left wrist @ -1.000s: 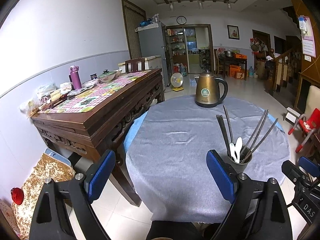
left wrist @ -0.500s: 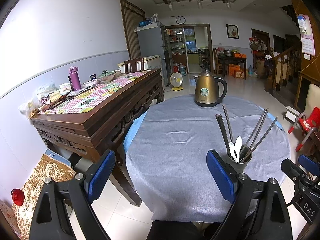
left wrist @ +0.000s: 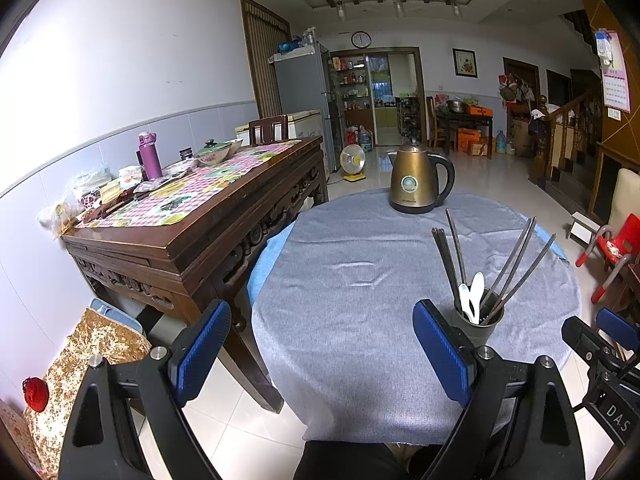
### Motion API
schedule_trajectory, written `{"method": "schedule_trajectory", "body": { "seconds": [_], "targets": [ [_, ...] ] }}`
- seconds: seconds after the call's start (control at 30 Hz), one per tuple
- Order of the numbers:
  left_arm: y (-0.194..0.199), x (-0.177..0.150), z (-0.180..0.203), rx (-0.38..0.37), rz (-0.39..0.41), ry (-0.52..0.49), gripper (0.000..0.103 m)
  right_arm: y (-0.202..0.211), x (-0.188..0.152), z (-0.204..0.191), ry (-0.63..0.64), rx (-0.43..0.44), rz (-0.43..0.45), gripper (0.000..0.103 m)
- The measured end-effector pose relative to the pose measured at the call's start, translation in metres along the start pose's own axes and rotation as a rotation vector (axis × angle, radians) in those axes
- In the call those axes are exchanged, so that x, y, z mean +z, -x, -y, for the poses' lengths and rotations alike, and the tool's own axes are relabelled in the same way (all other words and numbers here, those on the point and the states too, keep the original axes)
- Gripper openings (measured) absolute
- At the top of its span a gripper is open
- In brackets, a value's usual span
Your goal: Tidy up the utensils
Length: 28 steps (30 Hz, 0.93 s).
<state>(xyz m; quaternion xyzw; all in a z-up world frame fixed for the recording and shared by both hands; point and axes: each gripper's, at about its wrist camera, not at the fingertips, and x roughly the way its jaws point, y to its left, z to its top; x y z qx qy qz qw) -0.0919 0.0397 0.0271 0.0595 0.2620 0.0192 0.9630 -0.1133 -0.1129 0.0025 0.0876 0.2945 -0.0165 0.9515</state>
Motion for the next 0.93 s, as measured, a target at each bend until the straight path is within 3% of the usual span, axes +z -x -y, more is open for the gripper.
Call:
{"method": "schedule_trajectory", "body": {
  "seconds": [0.63,0.93],
  "targets": [
    [-0.008,0.0,0.001,-0.003,-0.01,0.005,0.093,-0.005,-0.001,-0.002,0.011,-0.004,0.004,0.064],
    [-0.042,0.0,0.009,-0.029,-0.073,0.009,0.093,-0.024,0.002,0.003,0.011,-0.009,-0.021,0.064]
  ]
}}
